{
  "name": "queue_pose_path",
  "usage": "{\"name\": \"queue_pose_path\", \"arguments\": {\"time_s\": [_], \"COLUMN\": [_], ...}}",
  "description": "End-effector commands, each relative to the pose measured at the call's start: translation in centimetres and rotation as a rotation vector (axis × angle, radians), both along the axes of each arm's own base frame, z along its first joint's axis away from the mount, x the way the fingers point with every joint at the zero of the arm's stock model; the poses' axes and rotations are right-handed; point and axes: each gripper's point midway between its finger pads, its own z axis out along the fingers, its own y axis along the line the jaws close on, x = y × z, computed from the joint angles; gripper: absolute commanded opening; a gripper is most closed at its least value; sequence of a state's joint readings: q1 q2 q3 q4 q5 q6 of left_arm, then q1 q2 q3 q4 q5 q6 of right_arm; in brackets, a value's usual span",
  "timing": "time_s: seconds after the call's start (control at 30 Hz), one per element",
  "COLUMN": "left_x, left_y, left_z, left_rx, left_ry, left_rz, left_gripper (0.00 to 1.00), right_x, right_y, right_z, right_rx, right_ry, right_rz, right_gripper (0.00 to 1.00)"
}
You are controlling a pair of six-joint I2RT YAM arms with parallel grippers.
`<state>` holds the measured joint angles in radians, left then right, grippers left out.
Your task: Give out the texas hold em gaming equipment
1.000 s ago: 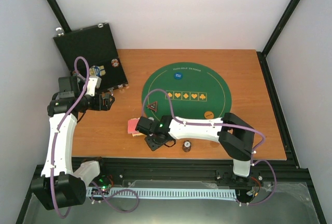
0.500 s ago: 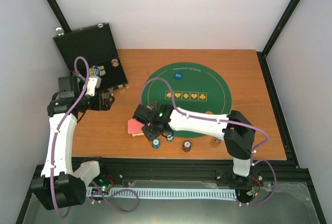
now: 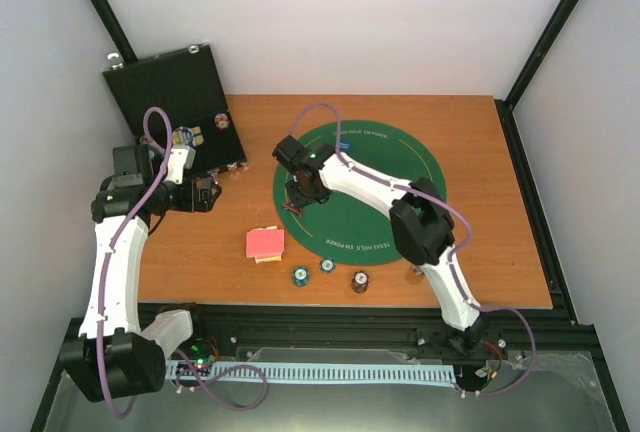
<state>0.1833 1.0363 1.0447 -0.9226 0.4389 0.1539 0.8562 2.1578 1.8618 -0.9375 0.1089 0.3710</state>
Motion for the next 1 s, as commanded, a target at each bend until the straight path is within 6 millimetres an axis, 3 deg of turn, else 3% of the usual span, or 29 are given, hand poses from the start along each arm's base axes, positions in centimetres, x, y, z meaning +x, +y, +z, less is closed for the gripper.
{"name": "queue_pose_path", "arguments": {"time_s": [0.0, 0.13, 0.27, 0.4, 0.97], "left_x": [0.5, 0.7, 0.8, 0.8, 0.9], "left_y": [0.0, 0.0, -0.1, 0.0, 0.0], "left_z": [2.0, 1.8, 1.6, 1.7, 1.6], "left_rx": [-0.004, -0.007, -0.008, -0.002, 0.003], "left_ry": [-0.045, -0.039, -0.038, -0.041, -0.041], "left_rz": [-0.008, -0.011, -0.015, -0.018, -0.018], "left_gripper": [1.00, 1.00, 1.00, 1.00, 1.00], "right_x": [2.6, 3.5, 2.5, 1.9, 2.0], "right_y": [-0.3, -0.8, -1.6, -2.1, 1.1], "right_z": [-1.2, -3.2, -5.4, -6.2, -6.5], "right_rx": [-0.036, -0.065, -0.082, -0.086, -0.065], "right_ry": [0.022, 0.057, 0.092, 0.100, 0.104], "right_rz": [0.014, -0.001, 0.001, 0.004, 0.057], "right_gripper": [0.19, 0.19, 0.18, 0.18, 0.18]}}
